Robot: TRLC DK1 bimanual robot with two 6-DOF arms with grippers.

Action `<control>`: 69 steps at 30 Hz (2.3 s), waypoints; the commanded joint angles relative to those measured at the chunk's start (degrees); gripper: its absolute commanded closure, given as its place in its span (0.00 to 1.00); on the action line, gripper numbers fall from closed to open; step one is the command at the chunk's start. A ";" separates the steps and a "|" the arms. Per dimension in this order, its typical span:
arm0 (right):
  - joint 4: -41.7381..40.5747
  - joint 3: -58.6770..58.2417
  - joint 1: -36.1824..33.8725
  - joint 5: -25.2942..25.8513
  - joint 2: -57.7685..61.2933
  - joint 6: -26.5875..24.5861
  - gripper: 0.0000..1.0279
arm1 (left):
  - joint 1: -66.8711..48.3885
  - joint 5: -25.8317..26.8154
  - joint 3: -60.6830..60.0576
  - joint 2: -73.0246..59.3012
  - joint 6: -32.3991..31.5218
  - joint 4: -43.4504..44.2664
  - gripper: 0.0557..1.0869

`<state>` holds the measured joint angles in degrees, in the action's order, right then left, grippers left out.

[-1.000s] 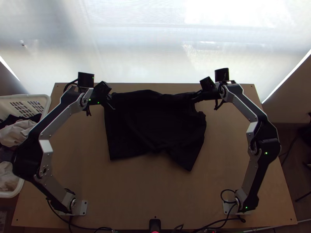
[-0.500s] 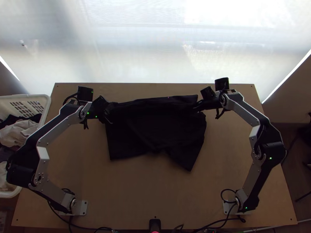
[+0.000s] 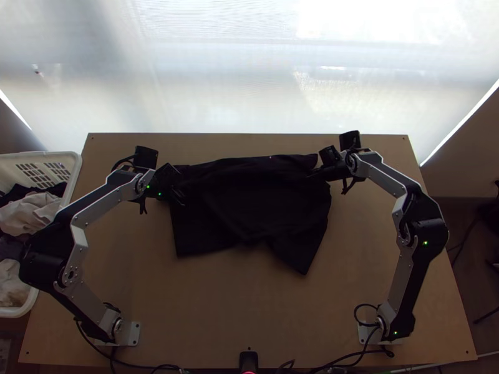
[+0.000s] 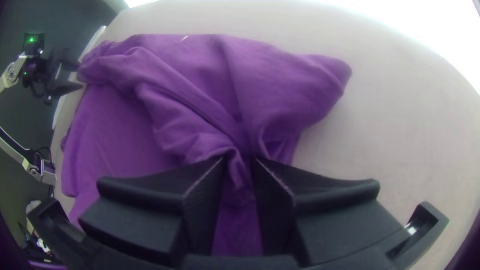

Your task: Fold the t-shirt

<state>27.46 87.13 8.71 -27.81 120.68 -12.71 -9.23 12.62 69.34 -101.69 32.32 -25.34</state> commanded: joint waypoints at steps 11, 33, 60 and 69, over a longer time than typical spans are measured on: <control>5.23 0.67 -0.36 1.01 -3.52 2.16 0.04 | -4.39 0.30 1.94 8.88 -6.30 -3.31 0.04; 12.44 -22.01 3.07 6.54 -30.60 -5.66 0.05 | -21.70 -12.45 -19.68 35.51 -5.07 -7.35 0.04; -1.54 -56.55 19.77 33.97 -64.96 -22.27 0.05 | -39.81 -31.61 -43.06 41.66 8.11 12.95 0.05; -7.07 -59.71 22.67 38.54 -65.93 -23.76 0.05 | -38.05 -32.22 -46.05 40.17 10.40 16.73 0.05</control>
<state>24.91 30.76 29.89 7.79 56.07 -34.39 -47.75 -19.05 25.50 -60.88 41.06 -10.68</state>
